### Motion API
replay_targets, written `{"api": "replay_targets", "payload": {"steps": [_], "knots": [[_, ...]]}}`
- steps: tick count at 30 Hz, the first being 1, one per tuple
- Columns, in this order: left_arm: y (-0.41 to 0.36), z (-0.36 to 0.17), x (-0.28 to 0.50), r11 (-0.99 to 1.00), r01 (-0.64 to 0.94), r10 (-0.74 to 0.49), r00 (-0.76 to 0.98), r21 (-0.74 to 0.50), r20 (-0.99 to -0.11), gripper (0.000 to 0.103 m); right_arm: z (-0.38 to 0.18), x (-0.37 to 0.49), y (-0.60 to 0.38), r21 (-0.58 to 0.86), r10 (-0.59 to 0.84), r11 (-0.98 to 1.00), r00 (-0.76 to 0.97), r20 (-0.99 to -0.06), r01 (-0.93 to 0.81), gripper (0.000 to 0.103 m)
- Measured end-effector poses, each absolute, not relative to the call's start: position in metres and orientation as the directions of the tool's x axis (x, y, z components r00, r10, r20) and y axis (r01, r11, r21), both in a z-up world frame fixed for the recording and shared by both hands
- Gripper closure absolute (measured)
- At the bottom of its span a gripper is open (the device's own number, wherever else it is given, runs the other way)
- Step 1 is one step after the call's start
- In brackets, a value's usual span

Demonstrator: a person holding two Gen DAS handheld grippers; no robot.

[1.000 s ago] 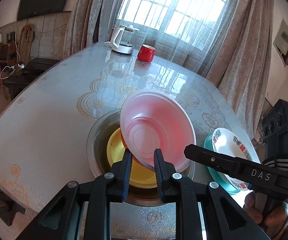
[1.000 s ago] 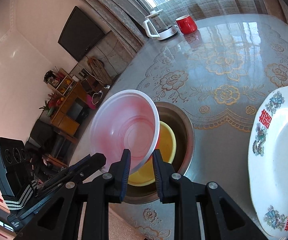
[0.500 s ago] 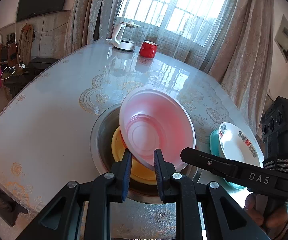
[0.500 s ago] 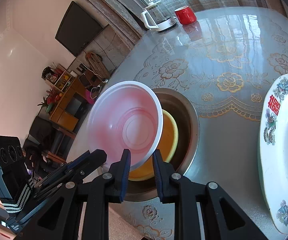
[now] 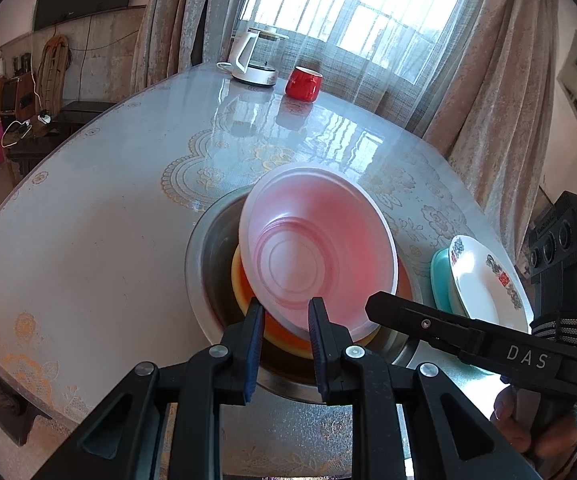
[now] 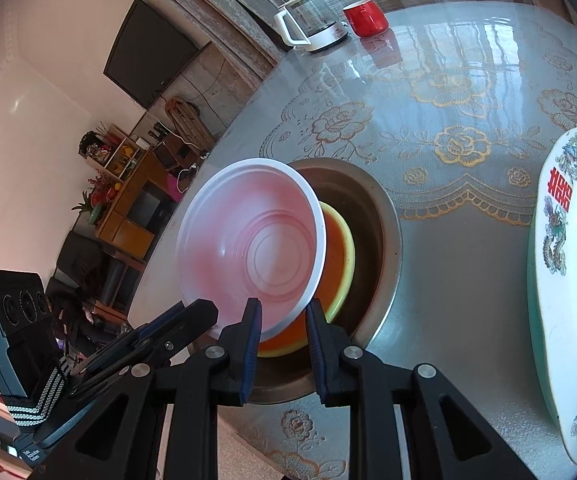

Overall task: Organize plates and bowls
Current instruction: 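Lower the red bowl into the yellow bowl inside the steel bowl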

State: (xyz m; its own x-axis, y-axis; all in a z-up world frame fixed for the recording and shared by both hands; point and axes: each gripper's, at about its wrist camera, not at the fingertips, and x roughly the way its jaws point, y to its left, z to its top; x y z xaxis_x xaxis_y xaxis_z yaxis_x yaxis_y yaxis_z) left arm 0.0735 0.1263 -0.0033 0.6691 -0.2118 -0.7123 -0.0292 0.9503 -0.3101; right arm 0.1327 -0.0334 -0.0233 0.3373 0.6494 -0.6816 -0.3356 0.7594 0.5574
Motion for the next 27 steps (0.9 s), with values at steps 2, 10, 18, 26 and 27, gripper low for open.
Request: {"api": "replay_targets", "payload": {"steps": [2,10,18,26,27], "knots": [[0.127,-0.005,0.075,0.949,-0.029,-0.217,0.664,-0.315,-0.715,0.082,-0.023,0.133,-0.033,0.554,0.647,0.762,0.338,-0.684,-0.337,0.08],[0.14,-0.009,0.079,0.918,-0.043,-0.279,0.637,-0.395,-0.719,0.082,-0.019,0.13,-0.032,0.536,0.638,0.768,0.345,-0.689,-0.351,0.08],[0.14,-0.009,0.079,0.924,-0.047,-0.267,0.632,-0.38,-0.727,0.082,-0.025,0.132,-0.041,0.561,0.648,0.761,0.342,-0.681,-0.324,0.08],[0.139,-0.007,0.079,0.936,-0.042,-0.24,0.651,-0.35,-0.72,0.082,-0.023,0.132,-0.054,0.556,0.63,0.777,0.385,-0.675,-0.295,0.079],[0.139,-0.007,0.079,0.938,-0.044,-0.234,0.651,-0.344,-0.722,0.082,-0.022,0.132,-0.055,0.551,0.625,0.781,0.391,-0.676,-0.294,0.079]]}}
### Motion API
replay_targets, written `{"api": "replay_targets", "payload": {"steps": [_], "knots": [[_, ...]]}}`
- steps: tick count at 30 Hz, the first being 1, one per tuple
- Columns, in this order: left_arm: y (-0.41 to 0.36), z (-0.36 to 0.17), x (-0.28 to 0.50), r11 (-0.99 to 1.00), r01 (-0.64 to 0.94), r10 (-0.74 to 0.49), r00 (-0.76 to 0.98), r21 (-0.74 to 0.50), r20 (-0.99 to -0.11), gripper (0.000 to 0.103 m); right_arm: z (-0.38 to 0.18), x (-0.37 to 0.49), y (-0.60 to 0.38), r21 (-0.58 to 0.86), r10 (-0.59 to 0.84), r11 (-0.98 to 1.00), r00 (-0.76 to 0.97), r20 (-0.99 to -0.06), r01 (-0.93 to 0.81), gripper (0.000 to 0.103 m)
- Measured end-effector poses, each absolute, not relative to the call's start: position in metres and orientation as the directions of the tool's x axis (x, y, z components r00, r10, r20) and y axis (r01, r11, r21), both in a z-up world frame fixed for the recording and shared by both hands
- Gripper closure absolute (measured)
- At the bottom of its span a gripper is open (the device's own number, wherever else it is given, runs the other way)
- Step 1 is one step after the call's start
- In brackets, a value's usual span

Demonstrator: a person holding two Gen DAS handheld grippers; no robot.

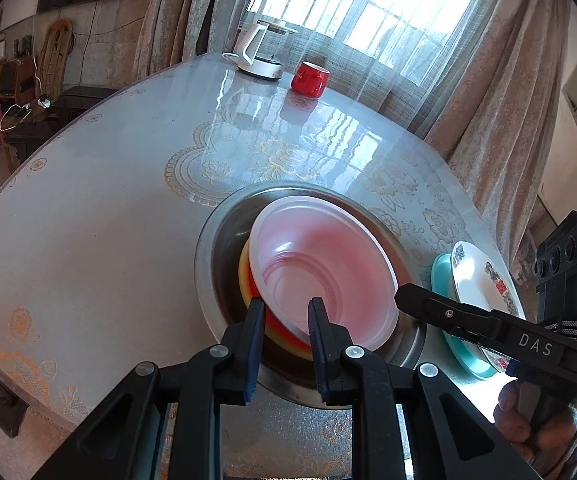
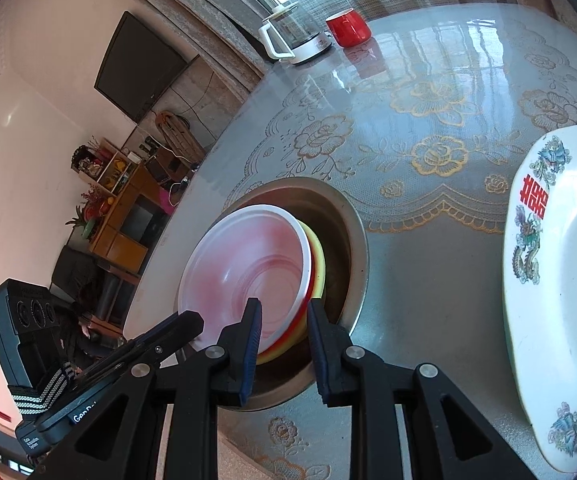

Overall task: Organize plates and bowls
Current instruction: 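Lower the red bowl into the yellow bowl inside the steel bowl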

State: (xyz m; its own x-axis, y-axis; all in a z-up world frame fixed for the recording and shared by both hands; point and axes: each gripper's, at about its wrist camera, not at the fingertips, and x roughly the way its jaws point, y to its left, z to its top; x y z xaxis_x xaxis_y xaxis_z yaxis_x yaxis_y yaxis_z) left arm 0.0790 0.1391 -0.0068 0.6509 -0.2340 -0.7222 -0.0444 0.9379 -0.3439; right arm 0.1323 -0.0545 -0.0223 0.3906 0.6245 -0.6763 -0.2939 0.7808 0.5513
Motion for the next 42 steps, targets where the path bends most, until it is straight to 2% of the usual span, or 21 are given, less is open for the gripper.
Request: {"api": "replay_targets", "payload": {"steps": [2,9,13,17,26,33,39,42], "knots": [[0.139,-0.007,0.079,0.943,-0.055,-0.214,0.652,-0.327,-0.727,0.079,-0.021,0.134,-0.055,0.537,0.613,0.79,0.401,-0.681,-0.296,0.079],[0.145,-0.003,0.076,0.949,-0.071,-0.176,0.69,-0.308,-0.702,0.078,-0.015,0.138,-0.046,0.448,0.551,0.834,0.449,-0.704,-0.321,0.079],[0.138,-0.003,0.08,0.955,-0.045,-0.181,0.694,-0.293,-0.696,0.078,-0.017,0.138,-0.043,0.422,0.534,0.845,0.464,-0.706,-0.33,0.085],[0.129,-0.008,0.083,0.961,-0.028,-0.184,0.681,-0.276,-0.709,0.078,-0.017,0.136,-0.042,0.405,0.527,0.849,0.472,-0.707,-0.34,0.085],[0.137,-0.007,0.081,0.952,-0.05,-0.189,0.679,-0.302,-0.71,0.078,-0.015,0.135,-0.057,0.485,0.58,0.814,0.472,-0.663,-0.32,0.08],[0.137,-0.006,0.08,0.955,-0.057,-0.175,0.684,-0.291,-0.708,0.078,-0.007,0.139,-0.058,0.47,0.564,0.825,0.523,-0.639,-0.314,0.08],[0.132,-0.006,0.078,0.963,-0.044,-0.165,0.684,-0.267,-0.71,0.078,-0.014,0.158,-0.038,0.397,0.52,0.853,0.484,-0.704,-0.338,0.08],[0.134,-0.007,0.076,0.964,-0.039,-0.167,0.684,-0.264,-0.71,0.078,-0.016,0.153,-0.03,0.38,0.525,0.847,0.471,-0.709,-0.372,0.08]]}}
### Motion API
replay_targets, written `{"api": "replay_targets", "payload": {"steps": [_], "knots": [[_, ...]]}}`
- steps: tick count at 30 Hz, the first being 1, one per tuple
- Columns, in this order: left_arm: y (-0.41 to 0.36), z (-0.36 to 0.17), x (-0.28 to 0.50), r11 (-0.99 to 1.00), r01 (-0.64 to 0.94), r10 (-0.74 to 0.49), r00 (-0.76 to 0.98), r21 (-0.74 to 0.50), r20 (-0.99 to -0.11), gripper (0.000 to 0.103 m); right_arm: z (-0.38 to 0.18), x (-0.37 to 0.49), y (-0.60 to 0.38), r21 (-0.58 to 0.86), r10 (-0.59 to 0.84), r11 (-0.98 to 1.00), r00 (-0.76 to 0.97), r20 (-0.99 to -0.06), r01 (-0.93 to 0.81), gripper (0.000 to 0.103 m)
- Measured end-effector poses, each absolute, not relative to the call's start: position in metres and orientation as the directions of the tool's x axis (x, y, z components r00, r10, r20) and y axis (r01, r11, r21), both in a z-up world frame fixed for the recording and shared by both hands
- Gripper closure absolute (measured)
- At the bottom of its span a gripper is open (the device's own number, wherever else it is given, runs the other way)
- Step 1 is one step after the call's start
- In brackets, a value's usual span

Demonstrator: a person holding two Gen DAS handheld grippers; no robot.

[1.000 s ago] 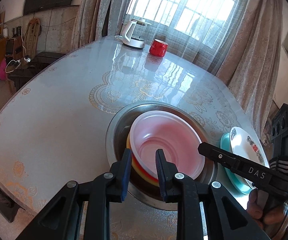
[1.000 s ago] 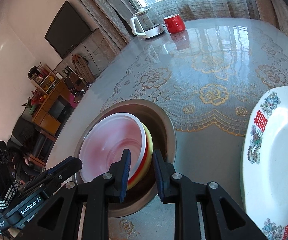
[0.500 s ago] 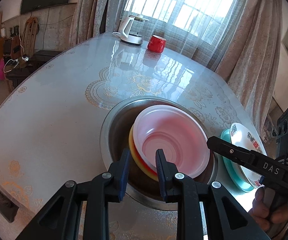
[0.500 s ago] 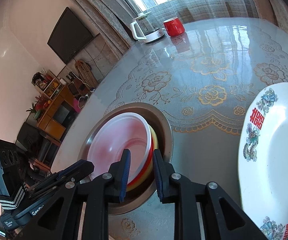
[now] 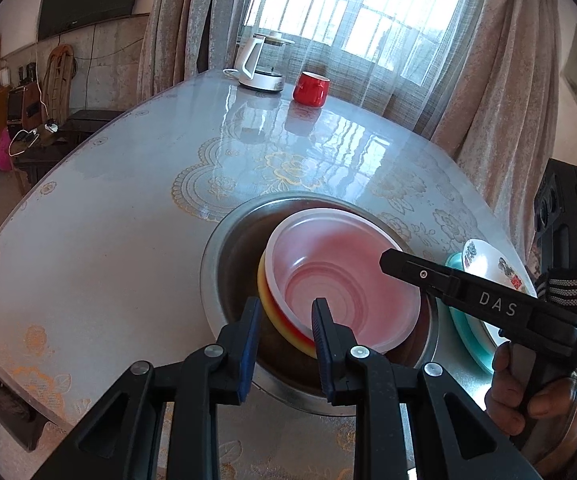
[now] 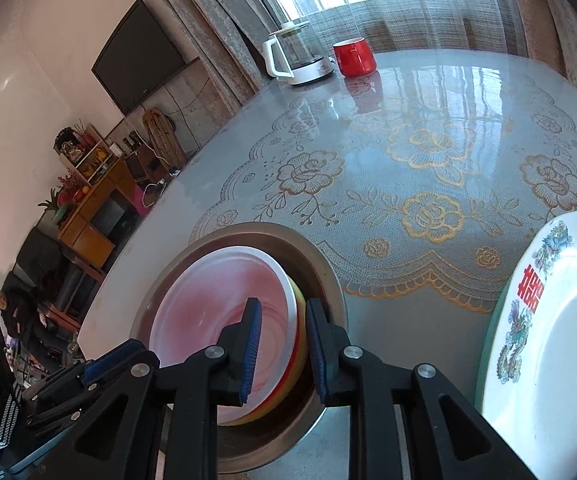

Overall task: Organize plates and bowls
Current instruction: 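Lower the red bowl into the yellow bowl inside the steel bowl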

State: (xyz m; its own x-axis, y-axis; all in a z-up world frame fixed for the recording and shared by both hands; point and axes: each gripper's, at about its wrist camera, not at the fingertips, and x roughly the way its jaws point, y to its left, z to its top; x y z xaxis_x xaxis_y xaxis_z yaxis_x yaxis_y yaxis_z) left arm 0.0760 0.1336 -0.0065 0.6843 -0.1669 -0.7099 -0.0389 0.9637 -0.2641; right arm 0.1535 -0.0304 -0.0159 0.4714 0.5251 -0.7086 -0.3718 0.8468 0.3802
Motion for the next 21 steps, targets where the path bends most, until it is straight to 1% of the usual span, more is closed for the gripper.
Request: {"api": "replay_targets", "payload": {"steps": [16,21], "knots": [[0.133,-0.008,0.068,0.962,-0.025,-0.183,0.684,-0.274,-0.706,0.078,-0.016,0.138,-0.027,0.369,0.522,0.845,0.451,-0.724,-0.386,0.08],[0.138,-0.004,0.064,0.958,-0.045,-0.172,0.697,-0.282,-0.697,0.074,-0.017,0.137,-0.027,0.38,0.53,0.841,0.443,-0.723,-0.385,0.08]]}}
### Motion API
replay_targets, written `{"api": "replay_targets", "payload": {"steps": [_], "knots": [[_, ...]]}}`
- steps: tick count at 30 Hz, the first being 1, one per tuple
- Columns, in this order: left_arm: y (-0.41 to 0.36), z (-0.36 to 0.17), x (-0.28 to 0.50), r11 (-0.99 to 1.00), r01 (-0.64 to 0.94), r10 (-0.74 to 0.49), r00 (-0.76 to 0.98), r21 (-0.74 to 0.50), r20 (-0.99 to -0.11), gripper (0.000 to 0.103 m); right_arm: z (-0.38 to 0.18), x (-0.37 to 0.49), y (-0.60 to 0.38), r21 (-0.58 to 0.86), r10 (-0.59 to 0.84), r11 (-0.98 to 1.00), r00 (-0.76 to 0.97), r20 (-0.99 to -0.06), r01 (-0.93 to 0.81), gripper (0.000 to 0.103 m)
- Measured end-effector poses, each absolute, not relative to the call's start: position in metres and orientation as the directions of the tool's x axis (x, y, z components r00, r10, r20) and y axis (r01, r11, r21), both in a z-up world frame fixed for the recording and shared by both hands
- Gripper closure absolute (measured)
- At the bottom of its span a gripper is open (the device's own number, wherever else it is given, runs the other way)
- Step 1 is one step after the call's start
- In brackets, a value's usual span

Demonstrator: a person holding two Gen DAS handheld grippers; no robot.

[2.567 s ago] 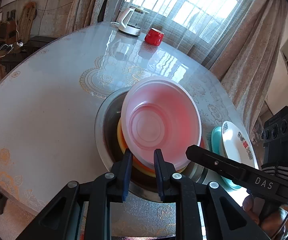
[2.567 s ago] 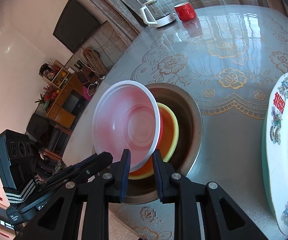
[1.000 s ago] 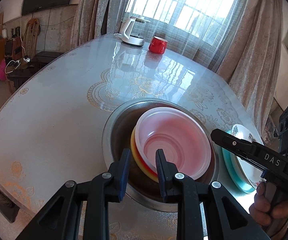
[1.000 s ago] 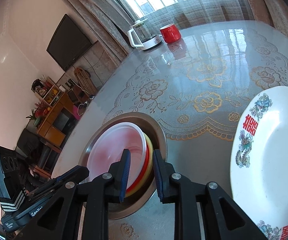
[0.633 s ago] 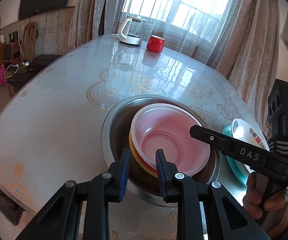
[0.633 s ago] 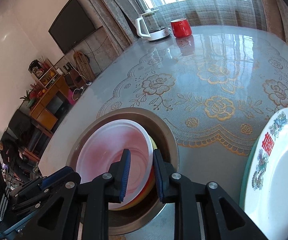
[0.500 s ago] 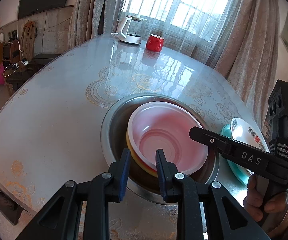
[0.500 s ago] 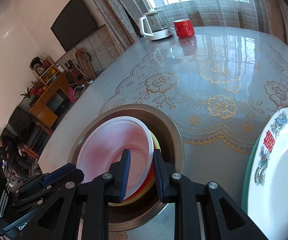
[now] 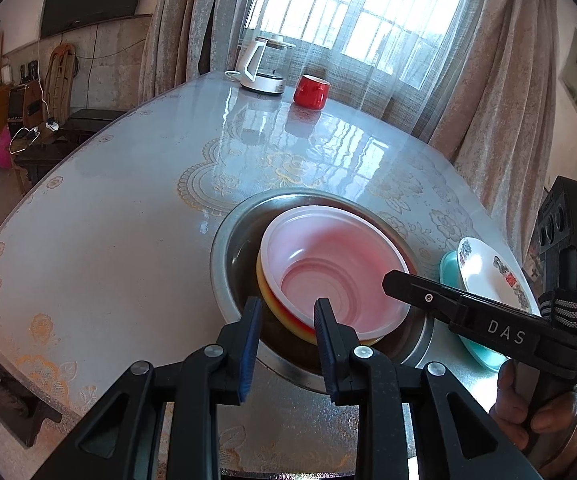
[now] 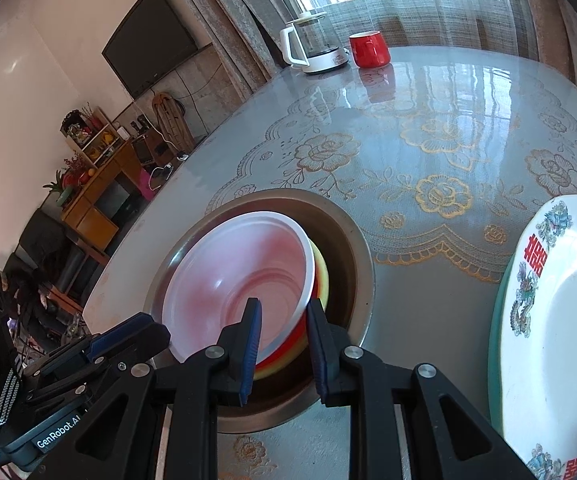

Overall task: Organize plates and bowls
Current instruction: 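Lower the red bowl into the yellow bowl inside the steel bowl, then open the right gripper and release the red bowl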

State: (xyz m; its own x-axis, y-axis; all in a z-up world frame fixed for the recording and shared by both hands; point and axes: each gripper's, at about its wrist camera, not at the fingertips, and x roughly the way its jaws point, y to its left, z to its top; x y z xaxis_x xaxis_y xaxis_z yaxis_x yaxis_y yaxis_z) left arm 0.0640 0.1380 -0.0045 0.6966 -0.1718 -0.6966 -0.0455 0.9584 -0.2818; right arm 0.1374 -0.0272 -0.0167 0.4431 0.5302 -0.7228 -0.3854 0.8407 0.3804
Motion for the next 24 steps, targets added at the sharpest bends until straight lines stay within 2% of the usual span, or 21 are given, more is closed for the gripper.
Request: {"api": "replay_targets", "payload": {"steps": [8,13,24], "knots": [[0.149,-0.002,0.06,0.958,-0.095,-0.126,0.709,-0.271,-0.693,0.071,-0.013,0.133,-0.049,0.439,0.549,0.835,0.48,-0.684,-0.331,0.08],[0.151,-0.003,0.057,0.96,-0.114,-0.101,0.711,-0.256,-0.696,0.07,-0.01,0.128,-0.062,0.456,0.546,0.837,0.512,-0.663,-0.301,0.076],[0.155,-0.01,0.053,0.963,-0.142,-0.066,0.7,-0.229,-0.711,0.068,-0.021,0.122,-0.078,0.437,0.506,0.861,0.529,-0.681,-0.262,0.073]]}}
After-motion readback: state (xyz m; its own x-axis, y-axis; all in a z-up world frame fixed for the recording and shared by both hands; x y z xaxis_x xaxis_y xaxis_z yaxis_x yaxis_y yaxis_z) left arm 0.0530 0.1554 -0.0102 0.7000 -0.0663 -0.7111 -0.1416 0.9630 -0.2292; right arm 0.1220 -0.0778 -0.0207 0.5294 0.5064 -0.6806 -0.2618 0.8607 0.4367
